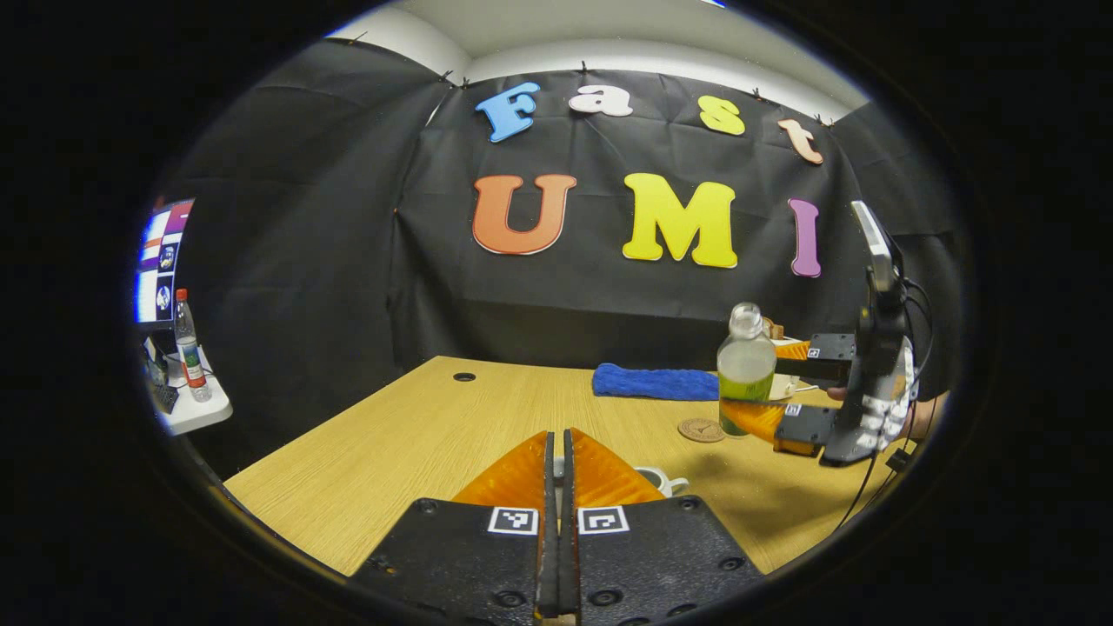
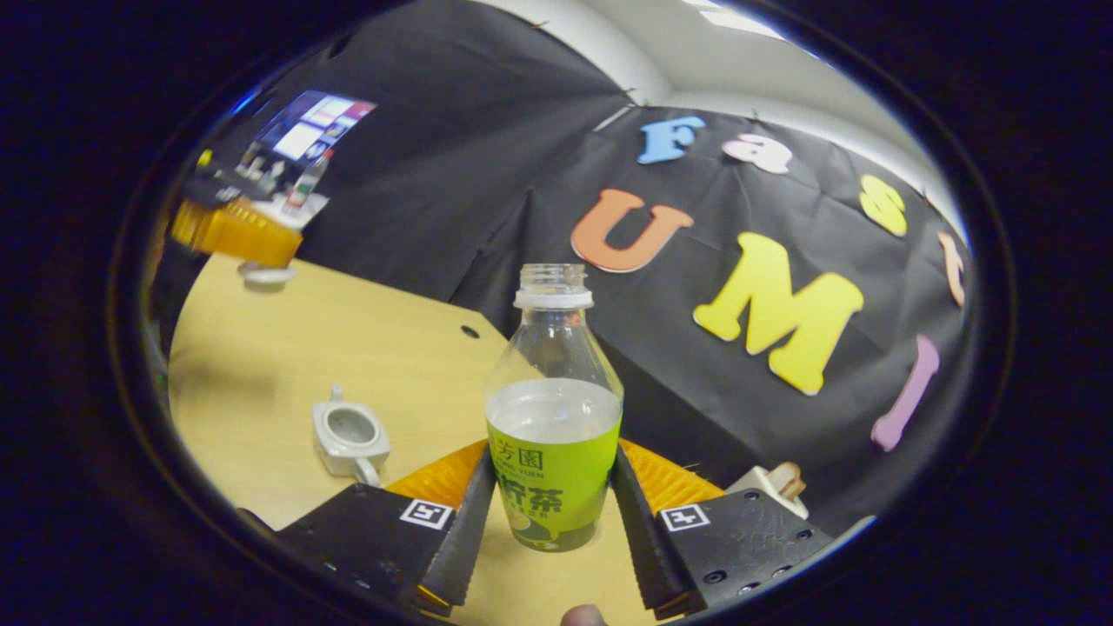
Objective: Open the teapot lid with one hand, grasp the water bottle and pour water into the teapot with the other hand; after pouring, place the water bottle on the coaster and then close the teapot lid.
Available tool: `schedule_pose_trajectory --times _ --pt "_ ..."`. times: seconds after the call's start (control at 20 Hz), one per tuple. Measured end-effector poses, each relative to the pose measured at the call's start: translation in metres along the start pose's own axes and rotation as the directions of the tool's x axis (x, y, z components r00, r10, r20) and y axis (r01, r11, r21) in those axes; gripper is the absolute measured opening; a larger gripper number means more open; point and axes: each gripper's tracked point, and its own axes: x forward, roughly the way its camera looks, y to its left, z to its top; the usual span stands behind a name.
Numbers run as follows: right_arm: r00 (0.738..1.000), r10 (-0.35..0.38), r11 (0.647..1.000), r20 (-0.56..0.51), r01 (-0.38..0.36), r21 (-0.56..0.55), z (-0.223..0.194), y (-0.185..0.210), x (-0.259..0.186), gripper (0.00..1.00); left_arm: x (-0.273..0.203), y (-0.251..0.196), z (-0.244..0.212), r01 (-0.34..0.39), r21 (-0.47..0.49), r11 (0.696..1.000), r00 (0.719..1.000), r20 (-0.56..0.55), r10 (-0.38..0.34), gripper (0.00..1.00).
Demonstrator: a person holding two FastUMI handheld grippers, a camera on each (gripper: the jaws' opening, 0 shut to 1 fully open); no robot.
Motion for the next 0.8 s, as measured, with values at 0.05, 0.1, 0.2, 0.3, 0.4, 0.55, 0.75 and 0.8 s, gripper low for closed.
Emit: schedule_pose_trajectory --times 0.05,0.1,0.2,0.3,0.4,0.55,0.75,0.8 --pt "1.0 -0.016 0.994 0.003 0.016 0.104 -0.001 -0.014 0.005 0.71 -0.001 -0.001 0.001 0.002 0.002 1.0 1.0 0.002 -0.002 0.02" --pt "0.999 -0.032 0.979 0.012 0.028 0.203 -0.004 -0.031 0.008 0.71 -0.001 -0.002 0.002 0.005 0.002 1.0 1.0 0.006 -0.005 0.02" --pt "0.997 -0.073 0.932 0.002 0.068 0.355 -0.014 -0.062 0.019 0.71 -0.002 -0.004 0.004 0.011 0.001 1.0 1.0 0.012 -0.011 0.02" --pt "0.996 -0.087 0.891 -0.023 0.088 0.446 -0.029 -0.08 0.039 0.7 -0.001 -0.003 0.006 0.009 0.003 1.0 1.0 0.014 -0.009 0.02" --pt "0.994 -0.096 0.875 -0.049 0.108 0.471 -0.047 -0.084 0.062 0.71 -0.002 -0.002 0.007 0.004 0.004 1.0 1.0 0.016 -0.004 0.03" --pt "0.99 -0.105 0.88 -0.098 0.138 0.455 -0.076 -0.081 0.088 0.71 -0.001 -0.001 0.006 -0.003 0.005 1.0 1.0 0.016 0.003 0.02" --pt "0.986 -0.115 0.881 -0.124 0.158 0.447 -0.091 -0.078 0.103 0.71 -0.002 0.0 0.005 -0.004 0.004 1.0 1.0 0.014 0.004 0.02" --pt "0.985 -0.12 0.883 -0.127 0.164 0.439 -0.092 -0.077 0.105 0.71 -0.001 0.0 0.004 -0.006 0.004 1.0 1.0 0.009 0.006 0.03"
